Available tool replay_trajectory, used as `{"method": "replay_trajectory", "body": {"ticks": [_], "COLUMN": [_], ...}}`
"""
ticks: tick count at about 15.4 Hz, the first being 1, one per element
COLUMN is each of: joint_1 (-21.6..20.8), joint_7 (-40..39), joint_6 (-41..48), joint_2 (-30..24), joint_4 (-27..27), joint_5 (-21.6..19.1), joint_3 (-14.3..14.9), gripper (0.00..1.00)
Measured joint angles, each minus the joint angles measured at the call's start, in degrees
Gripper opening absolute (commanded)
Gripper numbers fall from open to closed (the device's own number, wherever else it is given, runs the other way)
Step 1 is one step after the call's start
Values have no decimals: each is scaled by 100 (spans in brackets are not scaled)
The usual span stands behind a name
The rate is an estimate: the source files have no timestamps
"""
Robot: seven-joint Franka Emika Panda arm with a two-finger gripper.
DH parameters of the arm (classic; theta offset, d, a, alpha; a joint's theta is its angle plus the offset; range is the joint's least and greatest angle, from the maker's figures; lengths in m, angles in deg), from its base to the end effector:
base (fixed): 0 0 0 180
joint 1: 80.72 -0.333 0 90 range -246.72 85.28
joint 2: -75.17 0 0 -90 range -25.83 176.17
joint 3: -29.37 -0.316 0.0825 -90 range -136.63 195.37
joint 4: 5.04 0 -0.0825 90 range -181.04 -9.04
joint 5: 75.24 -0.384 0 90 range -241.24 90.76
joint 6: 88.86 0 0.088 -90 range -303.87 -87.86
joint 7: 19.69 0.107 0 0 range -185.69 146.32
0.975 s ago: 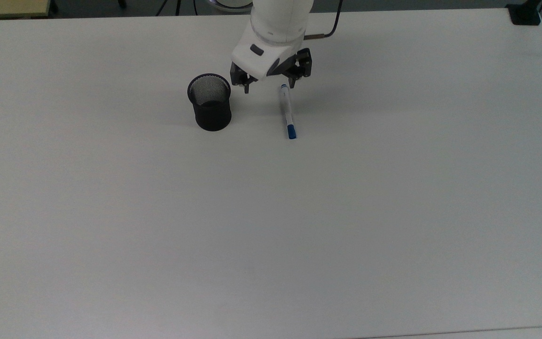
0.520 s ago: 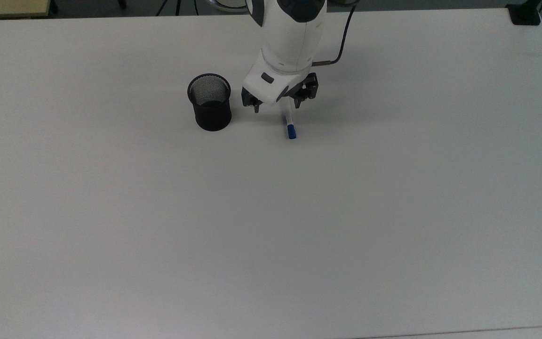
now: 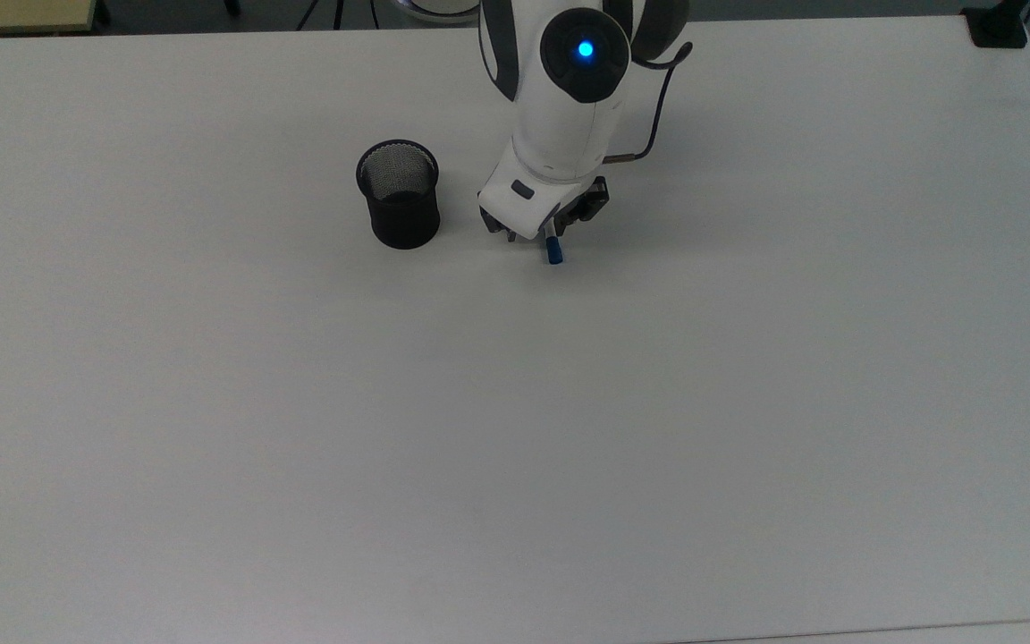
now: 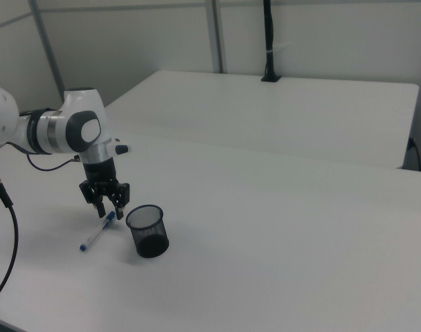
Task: Insert the marker
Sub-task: 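Close the gripper on the marker near its blue cap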
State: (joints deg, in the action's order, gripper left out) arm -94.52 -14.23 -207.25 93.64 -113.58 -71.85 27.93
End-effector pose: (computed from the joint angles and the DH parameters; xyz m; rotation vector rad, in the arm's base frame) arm 0.5854 0.1556 0.3224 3.0504 0.3092 -0.2154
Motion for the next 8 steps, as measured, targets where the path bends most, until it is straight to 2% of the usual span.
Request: {"method": "replay_trajectory", "body": {"ticks": [2, 8], "joint_1": [-1, -101], "joint_7": [1, 283], "joint_6": [-14, -161], "joint_2": [40, 147], "joint_4": [5, 5], "joint_5": [0, 0], "joint_3": [0, 0], "gripper": [49, 48]}}
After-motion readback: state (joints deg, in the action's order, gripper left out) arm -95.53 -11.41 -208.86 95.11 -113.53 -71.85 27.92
